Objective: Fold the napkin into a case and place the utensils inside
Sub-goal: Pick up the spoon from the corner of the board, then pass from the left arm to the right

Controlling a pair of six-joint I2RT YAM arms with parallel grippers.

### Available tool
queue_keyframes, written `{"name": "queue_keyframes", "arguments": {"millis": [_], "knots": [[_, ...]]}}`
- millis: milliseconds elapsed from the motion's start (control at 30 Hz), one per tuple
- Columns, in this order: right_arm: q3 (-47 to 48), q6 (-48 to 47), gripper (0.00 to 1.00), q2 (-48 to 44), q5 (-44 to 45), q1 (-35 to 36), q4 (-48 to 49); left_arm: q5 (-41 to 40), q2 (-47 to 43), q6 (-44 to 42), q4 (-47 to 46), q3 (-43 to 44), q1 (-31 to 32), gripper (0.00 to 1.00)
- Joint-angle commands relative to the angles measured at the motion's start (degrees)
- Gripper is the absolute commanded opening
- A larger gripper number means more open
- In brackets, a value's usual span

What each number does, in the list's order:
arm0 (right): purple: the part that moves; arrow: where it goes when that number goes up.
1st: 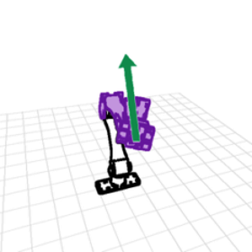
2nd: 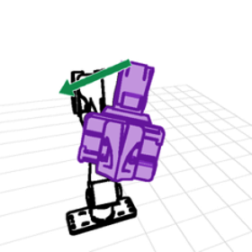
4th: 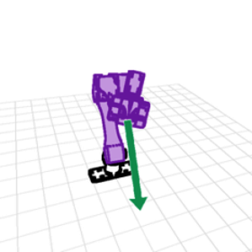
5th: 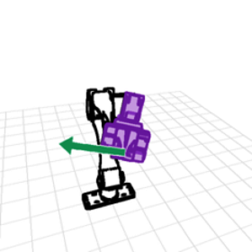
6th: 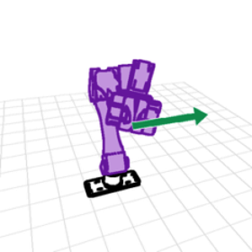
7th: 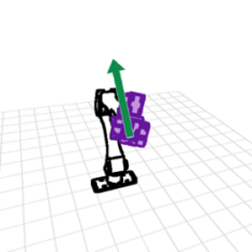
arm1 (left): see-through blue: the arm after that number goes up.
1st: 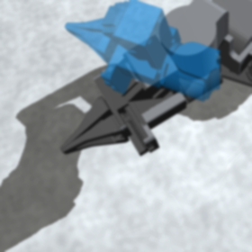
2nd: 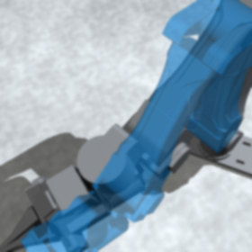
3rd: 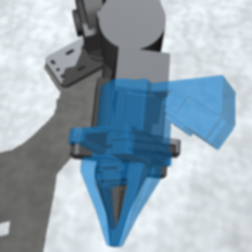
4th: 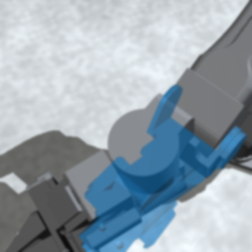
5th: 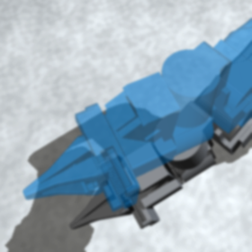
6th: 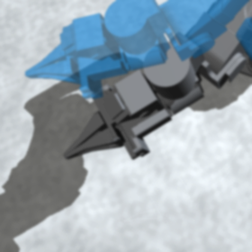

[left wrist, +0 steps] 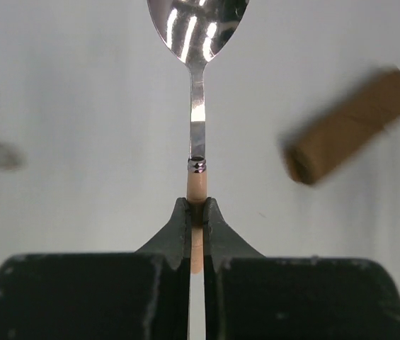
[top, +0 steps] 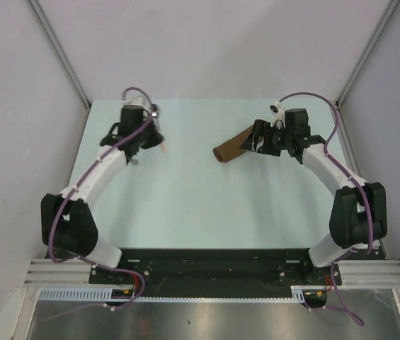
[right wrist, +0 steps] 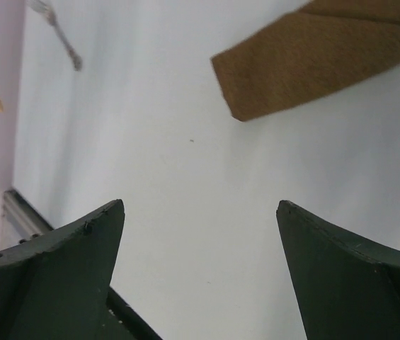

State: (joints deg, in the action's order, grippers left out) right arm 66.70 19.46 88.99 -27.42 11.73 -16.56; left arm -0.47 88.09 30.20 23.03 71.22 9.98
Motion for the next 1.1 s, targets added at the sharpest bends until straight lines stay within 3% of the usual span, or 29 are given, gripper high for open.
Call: {"name": "queue_keyframes", "arguments": {"millis": [0,167,267,500,900,1000,1067], "knots": [[8.3,-2.9,0.91,3.7,-18.0,-0.7,4.3,7.2,-5.0,-11.4,-6.1,-5.6,15.3,0.00],[9.5,-3.5,0.83,1.0,-19.3,-1.0,5.7,6.4,-6.4,-14.8,-8.2,-8.3,27.4,0.00],[9.2,-5.9,0.81,-0.6,-19.1,-1.1,5.8,7.4,-5.6,-16.8,-6.9,-7.2,31.2,0.00],[12.0,-8.2,0.55,3.8,-28.9,0.0,3.1,7.0,-3.5,-19.5,-3.6,-4.2,34.1,0.00],[13.8,-13.2,0.47,8.4,-29.5,4.1,-2.4,7.1,-3.7,-21.8,-1.8,-2.9,34.3,0.00],[14.1,-13.0,0.39,9.4,-29.3,4.3,-2.6,7.1,-3.9,-22.5,-1.6,-3.1,34.3,0.00],[14.2,-13.0,0.20,9.8,-29.4,4.2,-2.3,7.0,-3.7,-22.8,-1.5,-3.1,34.3,0.00]]}}
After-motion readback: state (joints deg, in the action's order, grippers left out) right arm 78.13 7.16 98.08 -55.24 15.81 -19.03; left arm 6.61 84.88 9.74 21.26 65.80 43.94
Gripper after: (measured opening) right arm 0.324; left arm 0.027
